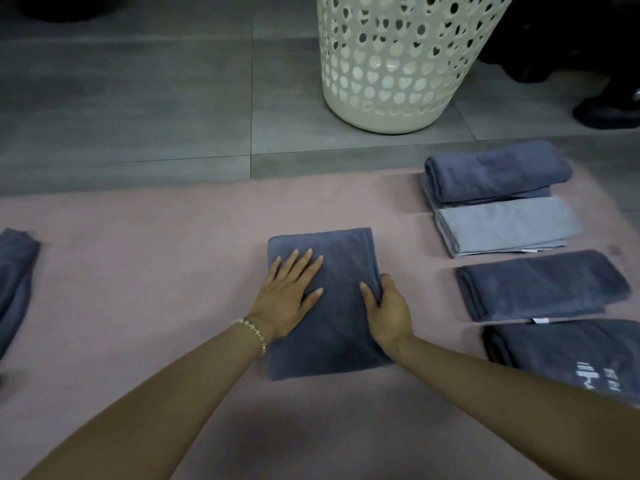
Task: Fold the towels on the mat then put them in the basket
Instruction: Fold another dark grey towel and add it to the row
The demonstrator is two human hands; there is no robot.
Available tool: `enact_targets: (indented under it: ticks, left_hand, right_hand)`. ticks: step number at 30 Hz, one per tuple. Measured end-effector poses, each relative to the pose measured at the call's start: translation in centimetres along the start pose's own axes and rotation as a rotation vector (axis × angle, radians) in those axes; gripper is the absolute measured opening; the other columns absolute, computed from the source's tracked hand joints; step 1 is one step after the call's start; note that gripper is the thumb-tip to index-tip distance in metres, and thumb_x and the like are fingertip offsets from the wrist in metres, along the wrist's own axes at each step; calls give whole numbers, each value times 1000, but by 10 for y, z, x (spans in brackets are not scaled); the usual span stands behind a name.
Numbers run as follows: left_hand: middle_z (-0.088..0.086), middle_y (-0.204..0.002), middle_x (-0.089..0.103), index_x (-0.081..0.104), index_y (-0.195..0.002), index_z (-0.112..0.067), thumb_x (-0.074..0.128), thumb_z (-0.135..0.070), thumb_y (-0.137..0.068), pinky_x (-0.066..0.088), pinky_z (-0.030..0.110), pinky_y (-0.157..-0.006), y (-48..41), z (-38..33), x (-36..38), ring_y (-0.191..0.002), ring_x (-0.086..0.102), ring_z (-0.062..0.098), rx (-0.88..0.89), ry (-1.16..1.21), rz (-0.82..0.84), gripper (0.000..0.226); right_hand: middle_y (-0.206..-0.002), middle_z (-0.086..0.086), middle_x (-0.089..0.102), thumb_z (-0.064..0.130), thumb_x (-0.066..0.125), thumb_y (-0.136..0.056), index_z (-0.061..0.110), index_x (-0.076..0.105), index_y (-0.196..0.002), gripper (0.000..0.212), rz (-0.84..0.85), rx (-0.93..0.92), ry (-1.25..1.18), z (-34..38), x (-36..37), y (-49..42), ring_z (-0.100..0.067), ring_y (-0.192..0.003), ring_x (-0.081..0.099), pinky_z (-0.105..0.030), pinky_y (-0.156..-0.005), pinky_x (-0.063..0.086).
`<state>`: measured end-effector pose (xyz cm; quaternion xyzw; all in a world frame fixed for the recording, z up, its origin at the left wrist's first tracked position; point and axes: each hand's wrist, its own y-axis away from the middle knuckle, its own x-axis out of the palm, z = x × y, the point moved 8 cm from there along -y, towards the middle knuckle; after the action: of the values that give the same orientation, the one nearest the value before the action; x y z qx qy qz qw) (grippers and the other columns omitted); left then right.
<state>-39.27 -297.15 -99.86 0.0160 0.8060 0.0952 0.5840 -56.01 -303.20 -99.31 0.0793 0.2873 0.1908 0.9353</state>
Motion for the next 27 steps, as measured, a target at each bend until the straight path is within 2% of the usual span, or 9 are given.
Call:
enact_targets:
  ticks: [4, 8, 10, 12, 14, 17, 21, 25, 27]
  left_hand:
    - [-2, -160, 2, 0, -151, -23, -38, -73, -60, -19, 32, -112, -32, 2, 14, -147, -4, 19, -40, -62, 37, 110]
    - [5, -146, 37, 27, -147, -16, -15, -86, -63, 10, 34, -114, -63, 14, -2, -136, 31, 24, -94, 9, 6, 117]
    - [6, -132, 46, 39, -136, -16, 15, -89, -65, 23, 33, -104, -76, 20, -12, -122, 40, 25, -139, 12, 33, 104]
    - [8, -126, 51, 43, -127, -14, 48, -79, -72, 30, 35, -99, -89, 22, -15, -116, 44, 27, -138, -10, 156, 86]
    - [7, -124, 57, 49, -126, -15, 63, -74, -67, 38, 35, -99, -99, 24, -17, -114, 50, 27, -140, 16, 329, 85]
    - [-2, -112, 68, 65, -114, -23, 71, -75, -45, 48, 33, -95, -99, 24, -26, -100, 63, 18, -201, 134, 539, 87]
    - [-4, -97, 71, 70, -95, -23, 80, -41, -69, 55, 29, -82, -83, 4, -49, -86, 68, 15, -218, 258, 635, 33]
    - [4, -100, 74, 69, -105, -14, 74, -24, -79, 56, 39, -86, -42, -18, -87, -90, 71, 22, -250, 561, 655, 28]
    - [7, -102, 73, 68, -108, -10, 75, -22, -78, 54, 40, -89, -19, -24, -109, -94, 70, 24, -270, 711, 614, 34]
  right_hand:
    - [-80, -7, 63, 29, 58, -92, 5, 55, -84, 26, 34, 111, 24, -36, -13, -14, -23, -78, 59, -30, -70, 47]
    - [-71, -10, 61, 33, 65, -87, 6, 52, -70, 34, -18, 174, -80, -44, -16, -17, -19, -66, 56, -32, -67, 47]
    - [-65, -11, 53, 34, 68, -85, 8, 46, -66, 39, -22, 188, -97, -48, -16, -18, -18, -61, 50, -31, -63, 45]
    - [-67, -19, 53, 35, 69, -83, 4, 48, -70, 40, 4, 186, -114, -50, -16, -19, -21, -63, 51, -36, -64, 48]
    - [-80, -25, 62, 34, 70, -83, -3, 52, -78, 41, 51, 177, -130, -51, -15, -19, -29, -70, 59, -41, -72, 52]
    - [-91, -23, 65, 31, 71, -82, -3, 54, -89, 39, 107, 166, -145, -52, -14, -17, -35, -87, 63, -41, -79, 54]
    - [-85, -14, 65, 35, 72, -80, 7, 57, -95, 35, 189, 128, -100, -52, -18, -8, -27, -80, 62, -35, -77, 53]
    - [-90, -5, 59, 44, 76, -72, 11, 52, -101, 50, 219, 180, -120, -49, -26, 5, -15, -79, 57, -24, -71, 51]
    - [-90, -5, 60, 67, 73, -58, 10, 55, -94, 70, 291, 311, -185, -46, -25, 13, -15, -78, 58, -22, -67, 50]
